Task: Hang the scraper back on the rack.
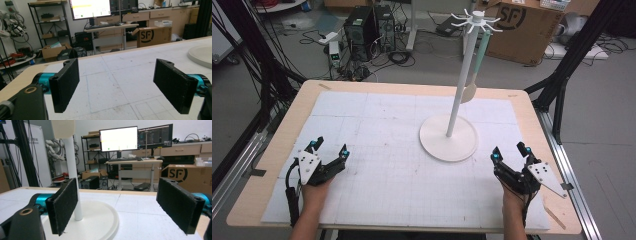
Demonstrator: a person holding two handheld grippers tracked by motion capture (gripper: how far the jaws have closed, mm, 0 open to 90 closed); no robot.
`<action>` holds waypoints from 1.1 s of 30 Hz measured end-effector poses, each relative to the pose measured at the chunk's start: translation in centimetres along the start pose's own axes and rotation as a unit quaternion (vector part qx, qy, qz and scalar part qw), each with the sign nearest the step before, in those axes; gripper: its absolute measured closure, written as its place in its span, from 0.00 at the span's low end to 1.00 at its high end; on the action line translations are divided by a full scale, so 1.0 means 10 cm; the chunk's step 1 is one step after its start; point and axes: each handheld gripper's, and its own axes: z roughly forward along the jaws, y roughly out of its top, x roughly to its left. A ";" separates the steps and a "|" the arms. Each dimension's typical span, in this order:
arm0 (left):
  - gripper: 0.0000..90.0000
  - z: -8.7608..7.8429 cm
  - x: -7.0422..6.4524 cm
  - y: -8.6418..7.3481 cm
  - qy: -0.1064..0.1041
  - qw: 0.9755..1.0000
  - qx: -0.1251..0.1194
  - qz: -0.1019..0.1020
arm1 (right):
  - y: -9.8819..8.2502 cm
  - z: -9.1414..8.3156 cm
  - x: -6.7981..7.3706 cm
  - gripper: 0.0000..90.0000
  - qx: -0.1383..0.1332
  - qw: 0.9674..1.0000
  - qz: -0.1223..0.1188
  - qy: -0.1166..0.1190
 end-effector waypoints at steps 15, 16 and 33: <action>0.24 0.00 0.00 0.00 0.000 1.000 0.000 0.000 | -0.27 0.09 -0.02 0.18 0.051 0.999 0.005 -0.011; 0.24 0.00 0.00 0.00 0.000 1.000 0.000 0.000 | -0.30 0.09 -0.02 0.18 0.052 0.999 0.005 -0.010; 0.24 0.00 0.00 0.00 0.000 1.000 0.000 -0.002 | -0.37 0.09 -0.02 0.18 0.048 0.999 0.003 -0.017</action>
